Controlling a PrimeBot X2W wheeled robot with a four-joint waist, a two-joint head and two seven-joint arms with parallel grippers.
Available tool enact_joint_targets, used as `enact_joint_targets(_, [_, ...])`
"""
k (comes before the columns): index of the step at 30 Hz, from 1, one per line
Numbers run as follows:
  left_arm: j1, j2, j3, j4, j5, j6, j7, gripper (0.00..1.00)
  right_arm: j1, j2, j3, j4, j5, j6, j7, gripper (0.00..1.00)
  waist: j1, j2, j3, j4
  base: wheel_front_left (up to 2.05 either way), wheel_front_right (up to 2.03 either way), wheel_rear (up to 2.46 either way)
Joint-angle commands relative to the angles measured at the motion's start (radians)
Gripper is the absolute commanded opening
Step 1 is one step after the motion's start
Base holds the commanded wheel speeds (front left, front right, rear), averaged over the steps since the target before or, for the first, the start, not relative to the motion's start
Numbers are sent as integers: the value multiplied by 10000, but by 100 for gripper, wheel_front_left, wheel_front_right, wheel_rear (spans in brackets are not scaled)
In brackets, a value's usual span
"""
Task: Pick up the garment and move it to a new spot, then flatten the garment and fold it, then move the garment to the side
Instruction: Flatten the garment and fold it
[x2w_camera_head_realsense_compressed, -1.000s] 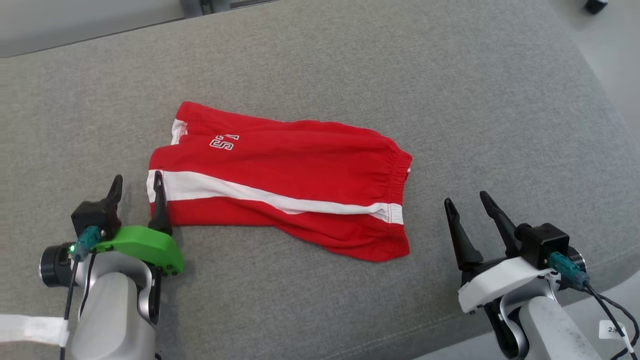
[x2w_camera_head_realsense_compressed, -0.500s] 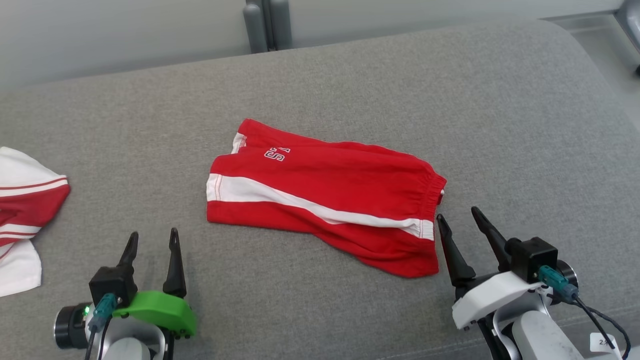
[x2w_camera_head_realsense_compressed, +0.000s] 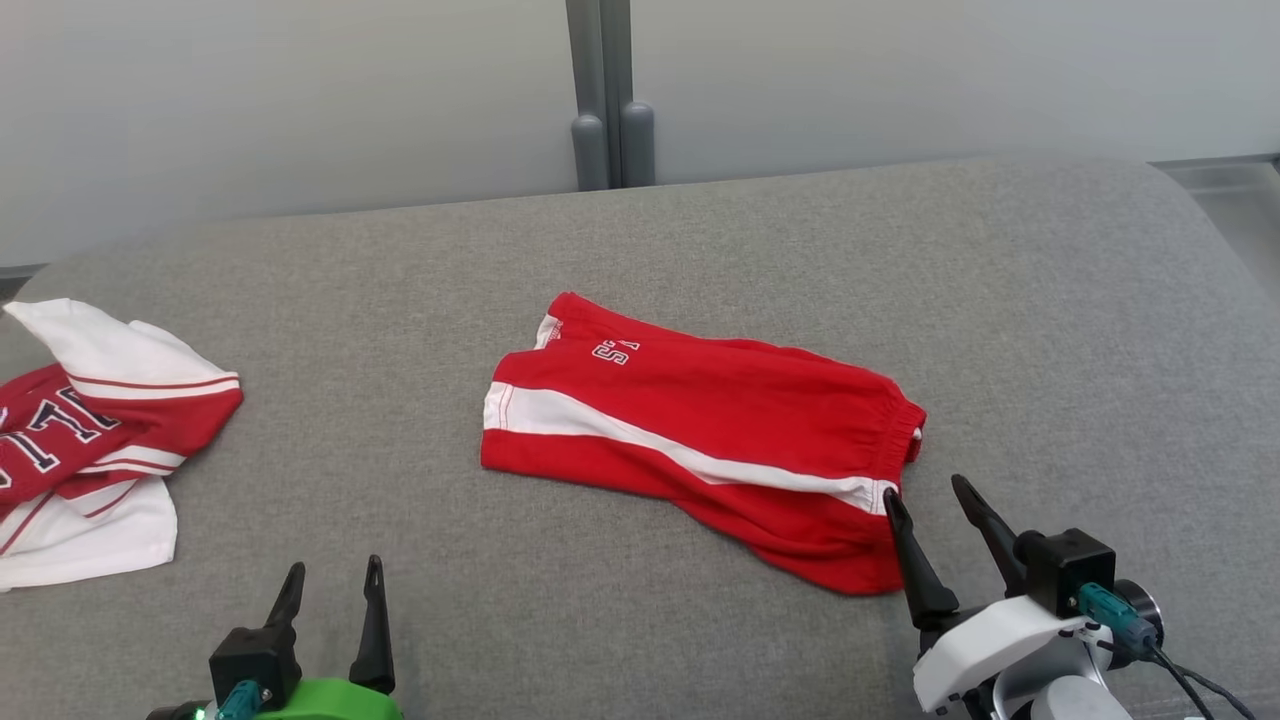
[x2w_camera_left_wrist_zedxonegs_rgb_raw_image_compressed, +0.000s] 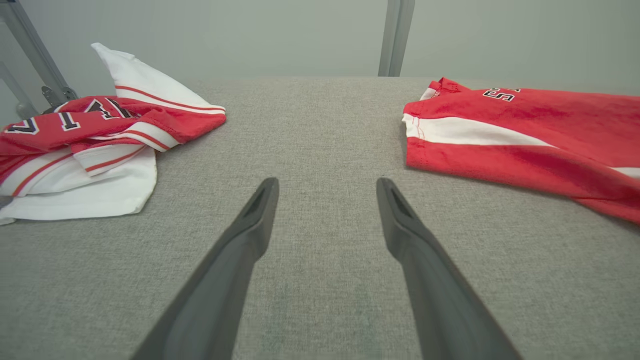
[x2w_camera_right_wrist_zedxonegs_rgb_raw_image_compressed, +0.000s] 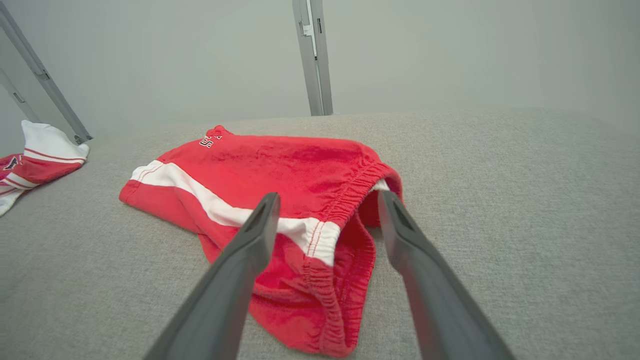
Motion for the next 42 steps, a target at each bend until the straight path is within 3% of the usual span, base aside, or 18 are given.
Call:
enact_joint_targets(1, [122,14,2,-5,59,81,-5,100,134,3,-45,-21,-80,-14,-29,100,0,0,-146,139,0,0,0])
enact_joint_targets(18, [-86,13,-261,-87,-251,2,-5,100,28,30,-13,96,-116,-14,-29,100,0,0,81,78,0,0,0])
enact_joint_targets(33, [-1572,18,-1073,197,-611,-273,-5,100,-718,-119,405,419,373,-14,-29,100,0,0,1399,149,0,0,0])
enact_joint_targets(42, [-2806,21,-892,961,-453,-592,-3,100,-1153,-178,879,361,784,-14,-29,100,0,0,2241,6,0,0,0])
